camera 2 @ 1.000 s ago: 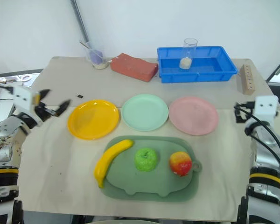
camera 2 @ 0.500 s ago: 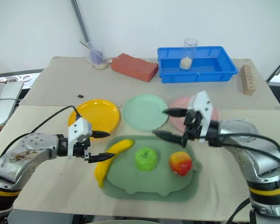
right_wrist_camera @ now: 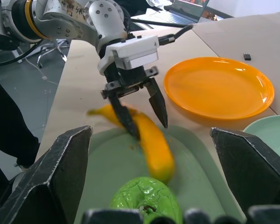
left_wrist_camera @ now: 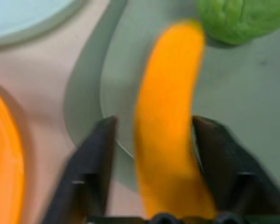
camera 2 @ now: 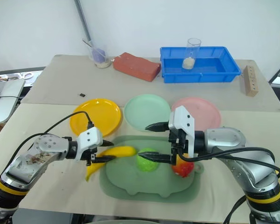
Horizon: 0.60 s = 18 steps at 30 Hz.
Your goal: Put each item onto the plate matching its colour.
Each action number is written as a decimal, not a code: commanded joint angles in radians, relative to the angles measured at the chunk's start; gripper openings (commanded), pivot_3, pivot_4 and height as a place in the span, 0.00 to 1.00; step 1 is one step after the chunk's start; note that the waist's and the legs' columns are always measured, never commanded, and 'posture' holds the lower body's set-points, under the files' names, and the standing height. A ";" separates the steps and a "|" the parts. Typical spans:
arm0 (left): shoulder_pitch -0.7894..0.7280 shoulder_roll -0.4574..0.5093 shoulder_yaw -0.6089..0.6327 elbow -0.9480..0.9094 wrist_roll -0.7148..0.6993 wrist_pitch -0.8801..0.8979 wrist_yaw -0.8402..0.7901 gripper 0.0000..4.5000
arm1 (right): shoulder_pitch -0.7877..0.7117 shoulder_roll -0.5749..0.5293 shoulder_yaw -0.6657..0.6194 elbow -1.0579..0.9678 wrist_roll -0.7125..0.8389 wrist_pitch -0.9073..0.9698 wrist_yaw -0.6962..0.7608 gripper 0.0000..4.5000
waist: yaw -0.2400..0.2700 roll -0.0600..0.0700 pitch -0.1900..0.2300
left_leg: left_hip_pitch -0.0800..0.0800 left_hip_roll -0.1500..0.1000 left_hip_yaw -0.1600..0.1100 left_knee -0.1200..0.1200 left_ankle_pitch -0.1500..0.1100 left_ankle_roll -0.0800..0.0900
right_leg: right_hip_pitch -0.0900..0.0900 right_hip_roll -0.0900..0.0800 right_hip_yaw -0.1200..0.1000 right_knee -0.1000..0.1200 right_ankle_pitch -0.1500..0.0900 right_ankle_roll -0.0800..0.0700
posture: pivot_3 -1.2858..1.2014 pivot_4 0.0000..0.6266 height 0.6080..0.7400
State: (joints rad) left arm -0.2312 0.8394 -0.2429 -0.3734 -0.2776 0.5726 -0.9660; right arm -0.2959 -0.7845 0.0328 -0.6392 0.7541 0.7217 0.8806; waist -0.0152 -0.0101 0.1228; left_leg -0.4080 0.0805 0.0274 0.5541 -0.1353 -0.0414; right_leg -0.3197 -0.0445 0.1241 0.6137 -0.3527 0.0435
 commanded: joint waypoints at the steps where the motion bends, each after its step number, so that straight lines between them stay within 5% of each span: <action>1: -0.014 -0.008 0.010 -0.007 0.012 0.010 0.014 0.23 | -0.025 0.013 -0.001 -0.029 -0.004 -0.021 -0.009 1.00 | 0.000 0.000 0.000 | 0.000 0.000 0.000 0.000 0.001 0.001 | 0.000 0.000 0.000 0.000 0.000 0.000 | 0.52 0.24 1.00; 10: -0.250 -0.081 0.259 0.164 -0.147 0.263 0.115 0.21 | -0.108 0.048 -0.017 0.011 0.003 -0.003 -0.043 1.00 | 0.001 -0.002 0.001 | 0.000 0.000 -0.001 0.000 0.003 0.005 | -0.001 0.001 -0.002 0.003 0.000 0.001 | 0.52 0.24 1.00; 18: -0.391 -0.087 0.259 0.540 0.016 0.130 0.230 0.21 | -0.236 0.097 0.085 0.076 -0.116 0.020 -0.130 1.00 | -0.006 0.002 -0.001 | 0.002 -0.001 -0.003 -0.001 0.002 0.008 | -0.002 0.003 -0.001 0.004 0.001 0.001 | 0.52 0.24 1.00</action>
State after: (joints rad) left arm -0.5995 0.7547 0.0132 0.1278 -0.2922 0.7391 -0.7537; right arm -0.5024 -0.6959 0.1109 -0.5565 0.6546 0.7328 0.7643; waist -0.0207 -0.0083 0.1215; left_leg -0.4065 0.0798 0.0246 0.5534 -0.1337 -0.0336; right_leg -0.3228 -0.0417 0.1236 0.6193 -0.3519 0.0448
